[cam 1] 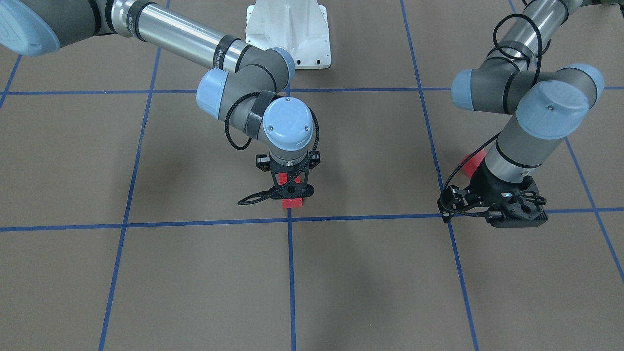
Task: Form red blocks into L shape at center
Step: 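Lower the red cube beside the placed cube, nearer the robot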
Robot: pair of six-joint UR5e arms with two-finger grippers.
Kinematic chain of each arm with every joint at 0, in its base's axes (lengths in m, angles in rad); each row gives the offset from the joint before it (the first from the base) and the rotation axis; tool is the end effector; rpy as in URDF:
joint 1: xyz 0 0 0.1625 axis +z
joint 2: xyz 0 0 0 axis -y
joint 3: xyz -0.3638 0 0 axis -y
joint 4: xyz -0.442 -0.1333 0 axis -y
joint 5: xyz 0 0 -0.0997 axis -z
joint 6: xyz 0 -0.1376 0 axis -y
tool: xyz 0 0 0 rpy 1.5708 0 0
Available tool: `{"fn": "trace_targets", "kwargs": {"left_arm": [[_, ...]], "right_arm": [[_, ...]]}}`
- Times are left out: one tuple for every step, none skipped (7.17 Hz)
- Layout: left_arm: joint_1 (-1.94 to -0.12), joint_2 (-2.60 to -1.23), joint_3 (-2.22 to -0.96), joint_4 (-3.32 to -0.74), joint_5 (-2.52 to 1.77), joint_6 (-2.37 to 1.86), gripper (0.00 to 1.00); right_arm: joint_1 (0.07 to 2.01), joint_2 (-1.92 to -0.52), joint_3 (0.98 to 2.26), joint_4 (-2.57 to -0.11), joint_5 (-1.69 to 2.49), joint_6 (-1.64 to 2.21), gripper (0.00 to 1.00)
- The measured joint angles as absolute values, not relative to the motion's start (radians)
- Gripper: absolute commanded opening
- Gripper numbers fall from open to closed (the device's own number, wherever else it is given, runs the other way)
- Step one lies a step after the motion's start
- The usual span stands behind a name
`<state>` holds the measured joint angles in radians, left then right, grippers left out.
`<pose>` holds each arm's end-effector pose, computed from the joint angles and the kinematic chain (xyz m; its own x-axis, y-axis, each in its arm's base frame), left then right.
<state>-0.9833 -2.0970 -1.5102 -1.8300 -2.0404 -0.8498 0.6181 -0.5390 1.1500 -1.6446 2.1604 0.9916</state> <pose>0.3475 -0.6500 0.3044 0.6919 0.0231 -0.7216 0.1587 0.9702 0.1832 -0.6341 -0.5206 0.1429 0.7227 -0.0444 0.6897 0.1742 0.9774 -0.1197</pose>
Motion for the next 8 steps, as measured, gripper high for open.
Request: {"fn": "trace_targets", "kwargs": {"left_arm": [[-0.983,-2.097,-1.510,-1.830,-2.040,-0.850,1.00],[-0.983,-2.097,-1.510,-1.830,-2.040,-0.850,1.00],[-0.983,-2.097,-1.510,-1.830,-2.040,-0.850,1.00],[-0.983,-2.097,-1.510,-1.830,-2.040,-0.850,1.00],[-0.983,-2.097,-1.509,-1.830,-2.040,-0.850,1.00],[-0.984,-2.097,-1.509,-1.830,-2.040,-0.850,1.00],[-0.984,-2.097,-1.510,-1.830,-2.040,-0.850,1.00],[-0.985,-2.097,-1.510,-1.830,-2.040,-0.850,1.00]], "right_arm": [[0.618,-0.539,1.149,-1.644,2.153,0.991,0.00],[0.618,-0.539,1.148,-1.644,2.148,0.991,0.00],[0.617,-0.539,1.148,-1.640,2.146,0.990,0.00],[0.616,-0.540,1.145,-1.628,2.145,0.991,0.00],[0.615,-0.541,1.141,-1.615,2.144,0.991,0.00],[0.614,-0.541,1.138,-1.608,2.144,0.991,0.00],[0.614,-0.541,1.136,-1.606,2.144,0.991,0.00],[0.614,-0.541,1.136,-1.605,2.144,0.991,0.18]]}}
